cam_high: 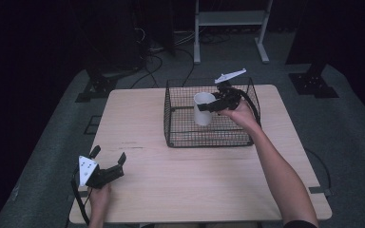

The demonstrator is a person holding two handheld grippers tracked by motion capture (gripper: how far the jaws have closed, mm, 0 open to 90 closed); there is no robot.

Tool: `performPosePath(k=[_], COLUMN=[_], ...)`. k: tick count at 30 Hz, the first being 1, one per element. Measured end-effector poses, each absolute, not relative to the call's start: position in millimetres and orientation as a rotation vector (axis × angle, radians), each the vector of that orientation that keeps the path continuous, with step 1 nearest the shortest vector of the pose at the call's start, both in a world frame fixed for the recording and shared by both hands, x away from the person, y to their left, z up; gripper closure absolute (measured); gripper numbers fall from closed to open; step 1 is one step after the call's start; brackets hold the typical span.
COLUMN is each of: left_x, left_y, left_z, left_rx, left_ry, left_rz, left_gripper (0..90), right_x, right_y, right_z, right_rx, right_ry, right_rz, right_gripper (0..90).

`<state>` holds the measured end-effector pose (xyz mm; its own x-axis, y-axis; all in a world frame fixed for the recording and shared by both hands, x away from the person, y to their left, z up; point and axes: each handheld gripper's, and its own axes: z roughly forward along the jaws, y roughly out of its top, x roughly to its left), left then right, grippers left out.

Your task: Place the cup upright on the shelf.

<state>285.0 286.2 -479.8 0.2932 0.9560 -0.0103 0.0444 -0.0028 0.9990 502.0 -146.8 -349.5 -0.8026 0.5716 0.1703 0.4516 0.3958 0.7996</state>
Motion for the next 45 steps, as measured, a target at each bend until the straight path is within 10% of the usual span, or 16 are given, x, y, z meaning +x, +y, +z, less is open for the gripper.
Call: performPosePath(k=[45], left_x=[284.8], left_y=[286.5], left_z=[-479.9], left_rx=[1.364], left_ry=[1.016], left_rz=[0.960], left_gripper=[0.0], right_x=[535.6], right_y=[-125.1], right_z=[-392.2], right_rx=[0.965], right_ry=[2.657], right_rz=[1.213], right_gripper=[18.5])
